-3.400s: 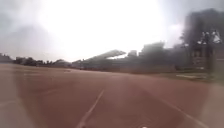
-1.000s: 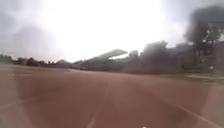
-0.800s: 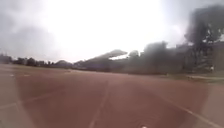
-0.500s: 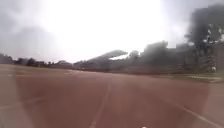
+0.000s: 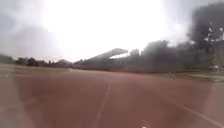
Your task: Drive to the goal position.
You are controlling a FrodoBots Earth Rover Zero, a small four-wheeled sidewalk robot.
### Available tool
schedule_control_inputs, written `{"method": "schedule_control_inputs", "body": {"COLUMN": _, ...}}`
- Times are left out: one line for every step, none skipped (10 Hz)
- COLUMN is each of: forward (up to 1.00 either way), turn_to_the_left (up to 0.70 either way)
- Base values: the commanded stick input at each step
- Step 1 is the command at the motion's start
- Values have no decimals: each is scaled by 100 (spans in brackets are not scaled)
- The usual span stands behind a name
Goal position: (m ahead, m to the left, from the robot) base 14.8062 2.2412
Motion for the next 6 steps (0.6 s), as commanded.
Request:
{"method": "schedule_control_inputs", "body": {"forward": 70, "turn_to_the_left": 0}}
{"method": "schedule_control_inputs", "body": {"forward": 70, "turn_to_the_left": 0}}
{"method": "schedule_control_inputs", "body": {"forward": 70, "turn_to_the_left": 0}}
{"method": "schedule_control_inputs", "body": {"forward": 70, "turn_to_the_left": 0}}
{"method": "schedule_control_inputs", "body": {"forward": 70, "turn_to_the_left": 0}}
{"method": "schedule_control_inputs", "body": {"forward": 70, "turn_to_the_left": 0}}
